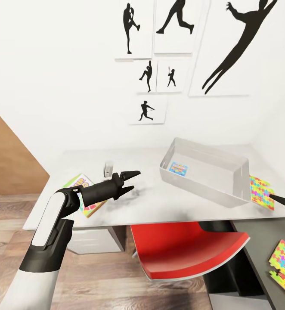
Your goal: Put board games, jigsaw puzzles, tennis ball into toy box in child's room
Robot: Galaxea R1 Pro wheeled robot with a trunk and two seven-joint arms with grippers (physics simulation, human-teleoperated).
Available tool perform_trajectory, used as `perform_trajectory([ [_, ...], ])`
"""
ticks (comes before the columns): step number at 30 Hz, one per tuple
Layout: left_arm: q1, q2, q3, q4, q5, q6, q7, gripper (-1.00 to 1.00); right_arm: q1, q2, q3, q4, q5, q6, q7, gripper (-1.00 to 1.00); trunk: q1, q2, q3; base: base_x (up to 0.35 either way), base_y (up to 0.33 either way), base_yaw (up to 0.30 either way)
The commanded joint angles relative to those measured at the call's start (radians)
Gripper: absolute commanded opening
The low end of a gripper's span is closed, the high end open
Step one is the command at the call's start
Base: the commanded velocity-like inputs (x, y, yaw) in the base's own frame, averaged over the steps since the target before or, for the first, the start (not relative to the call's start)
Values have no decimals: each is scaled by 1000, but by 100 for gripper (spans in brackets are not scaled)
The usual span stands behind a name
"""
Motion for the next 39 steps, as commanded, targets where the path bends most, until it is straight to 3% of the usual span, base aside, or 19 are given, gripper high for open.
perform_trajectory([
  [1,-1,-1,1,0,9,2,11,100,1,-1,-2,0,5,4,16,100,1,-2,0,-2,0,0],
  [17,-1,0,1,3,6,2,11,100,6,-4,-7,0,5,4,62,100,1,-2,26,0,11,0],
  [39,-1,-1,4,3,5,1,11,100,7,-6,-7,0,5,4,69,100,1,-2,61,0,142,-3],
])
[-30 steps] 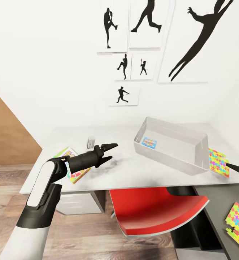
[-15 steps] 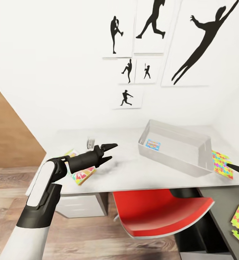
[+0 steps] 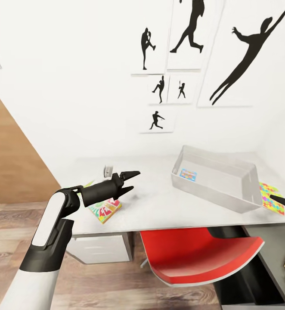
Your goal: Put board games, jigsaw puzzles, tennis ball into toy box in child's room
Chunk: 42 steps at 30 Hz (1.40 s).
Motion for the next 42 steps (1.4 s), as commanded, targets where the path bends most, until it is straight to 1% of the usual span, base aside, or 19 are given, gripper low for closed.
perform_trajectory([
  [1,-1,-1,1,-1,10,2,10,100,-1,0,1,0,4,3,6,100,1,-2,0,0,33,-32],
  [9,-1,0,1,-1,10,2,11,100,-1,1,6,0,4,3,7,100,1,-2,13,0,15,-50],
  [19,-1,-1,0,-1,10,1,11,100,-1,-2,-1,0,4,3,8,100,1,-2,29,0,1,-68],
  [32,0,0,2,-2,10,1,9,100,-1,-6,-3,0,4,3,9,100,1,-2,50,0,0,-121],
  [38,1,0,1,-2,10,1,8,100,0,5,5,0,4,3,12,100,1,-2,60,0,0,-141],
  [40,1,0,1,-2,10,1,8,100,0,15,8,0,4,3,12,100,1,-2,63,0,0,-135],
  [41,1,0,1,-2,10,1,8,100,0,15,8,0,4,3,12,100,1,-2,64,0,0,-133],
  [42,1,0,1,-2,10,1,8,100,0,22,9,0,4,3,12,100,1,-2,66,0,0,-129],
])
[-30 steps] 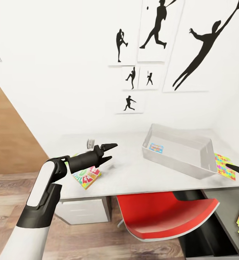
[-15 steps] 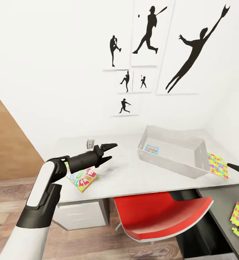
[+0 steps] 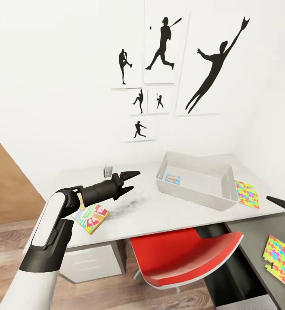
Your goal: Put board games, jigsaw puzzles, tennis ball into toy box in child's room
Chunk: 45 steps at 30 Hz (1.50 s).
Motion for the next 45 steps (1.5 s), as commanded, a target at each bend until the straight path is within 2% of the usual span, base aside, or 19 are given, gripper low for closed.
perform_trajectory([
  [1,-1,0,1,-1,10,2,11,100,-1,8,0,0,4,3,6,100,1,-2,0,0,0,-126],
  [6,-1,0,1,-1,10,2,12,100,-1,33,2,0,4,3,6,100,1,-2,8,0,0,-122],
  [10,-1,0,1,-1,10,2,10,100,-1,41,1,0,4,3,6,100,1,-2,14,0,0,-118],
  [45,-1,0,2,-1,10,2,14,100,-1,40,-12,0,4,3,6,100,1,-2,70,-45,31,-111],
])
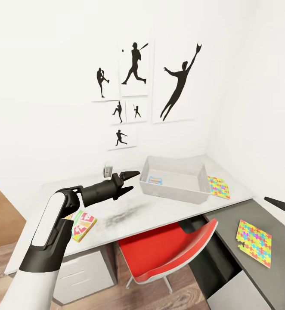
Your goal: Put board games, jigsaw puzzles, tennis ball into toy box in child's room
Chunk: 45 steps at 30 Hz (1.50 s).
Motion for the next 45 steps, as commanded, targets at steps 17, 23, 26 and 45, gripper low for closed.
perform_trajectory([
  [17,-1,0,1,-1,10,2,10,100,-1,1,4,0,4,3,6,100,1,-2,10,-1,1,-63],
  [23,-1,0,1,-1,10,2,11,100,-1,3,7,0,4,3,6,100,1,-2,16,0,0,-146],
  [26,-1,0,1,-1,10,2,11,100,-1,3,8,0,4,3,7,100,1,-2,20,0,0,-155],
  [45,-1,-1,0,0,10,2,12,100,-1,0,12,0,4,3,8,100,1,-2,45,0,0,-166],
])
